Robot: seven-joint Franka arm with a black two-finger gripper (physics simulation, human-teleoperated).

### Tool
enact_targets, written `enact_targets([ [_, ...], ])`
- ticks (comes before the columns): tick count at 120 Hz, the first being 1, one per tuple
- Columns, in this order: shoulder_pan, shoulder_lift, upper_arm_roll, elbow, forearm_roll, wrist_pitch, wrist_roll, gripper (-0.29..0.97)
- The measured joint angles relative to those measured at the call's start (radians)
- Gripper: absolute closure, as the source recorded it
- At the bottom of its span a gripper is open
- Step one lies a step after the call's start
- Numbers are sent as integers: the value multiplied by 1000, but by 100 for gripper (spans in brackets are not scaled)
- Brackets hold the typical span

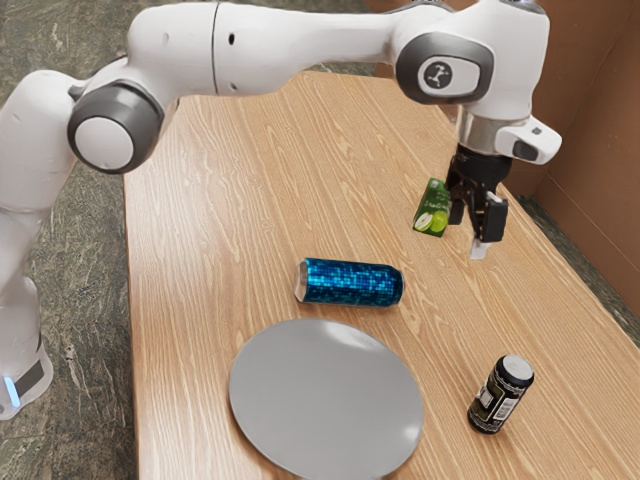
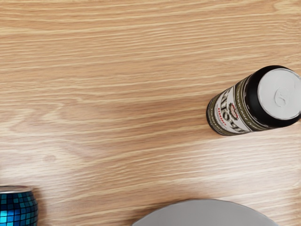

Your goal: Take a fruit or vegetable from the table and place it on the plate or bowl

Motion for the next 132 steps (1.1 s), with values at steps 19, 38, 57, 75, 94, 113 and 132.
enact_targets([
  [19,-4,74,10,70,58,2,-1,0],
  [38,0,133,28,103,120,7,-3,0],
  [57,-2,140,57,63,141,10,-3,0],
  [75,-7,135,68,25,145,11,-3,0],
  [94,-7,136,76,21,144,11,-3,0],
  [113,1,137,77,21,146,12,-2,0],
  [132,18,140,81,31,148,12,-2,0],
])
